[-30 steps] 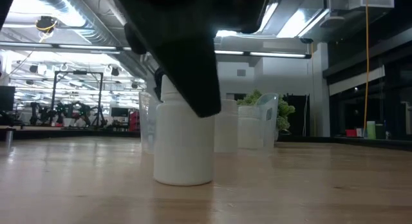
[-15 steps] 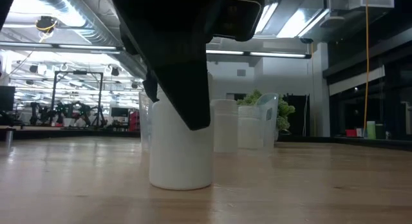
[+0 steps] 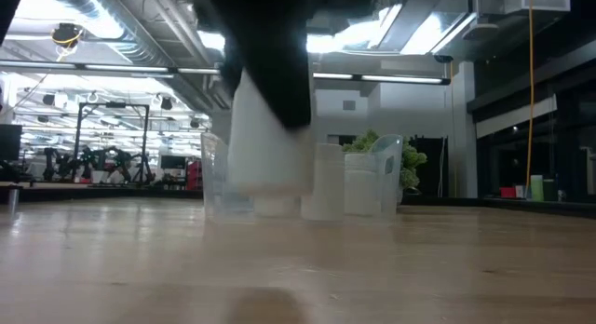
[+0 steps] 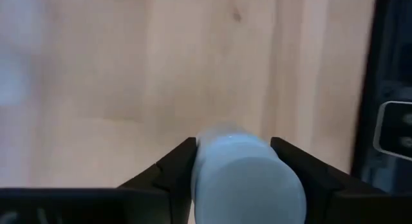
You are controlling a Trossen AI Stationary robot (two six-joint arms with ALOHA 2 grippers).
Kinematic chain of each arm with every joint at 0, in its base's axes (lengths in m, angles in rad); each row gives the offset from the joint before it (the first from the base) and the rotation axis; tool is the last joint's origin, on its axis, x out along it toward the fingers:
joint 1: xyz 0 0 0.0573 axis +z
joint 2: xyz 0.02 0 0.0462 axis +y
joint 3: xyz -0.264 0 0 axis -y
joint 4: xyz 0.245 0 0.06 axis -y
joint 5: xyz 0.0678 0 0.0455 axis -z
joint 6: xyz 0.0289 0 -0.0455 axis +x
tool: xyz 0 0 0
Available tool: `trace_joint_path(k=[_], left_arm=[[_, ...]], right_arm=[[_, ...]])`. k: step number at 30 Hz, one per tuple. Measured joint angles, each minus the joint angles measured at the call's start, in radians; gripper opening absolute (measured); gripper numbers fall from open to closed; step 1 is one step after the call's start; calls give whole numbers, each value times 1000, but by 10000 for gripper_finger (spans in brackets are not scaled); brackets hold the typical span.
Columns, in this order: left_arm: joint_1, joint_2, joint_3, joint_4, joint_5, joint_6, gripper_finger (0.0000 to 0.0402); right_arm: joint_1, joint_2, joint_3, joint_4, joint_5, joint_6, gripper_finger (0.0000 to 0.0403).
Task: Pick and place pill bottles into a basket
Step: Put the white pill bottle into the transparent bin
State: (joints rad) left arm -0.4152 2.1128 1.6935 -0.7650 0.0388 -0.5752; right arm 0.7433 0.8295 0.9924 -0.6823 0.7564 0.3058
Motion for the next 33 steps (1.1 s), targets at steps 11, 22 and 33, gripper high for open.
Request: trace_joint_path(k=[11,22,33], left_arm=[[46,0,311,-443,-278,162,169],[177,-2,459,-576,-334,315,169],[320,-2,459,-464,-246,576,169]], right_arm=[[0,0,0,-1,0,-27,163],[-19,0,0,-1,10,-82,163],[-106,-3,0,-5,12,-80,163]])
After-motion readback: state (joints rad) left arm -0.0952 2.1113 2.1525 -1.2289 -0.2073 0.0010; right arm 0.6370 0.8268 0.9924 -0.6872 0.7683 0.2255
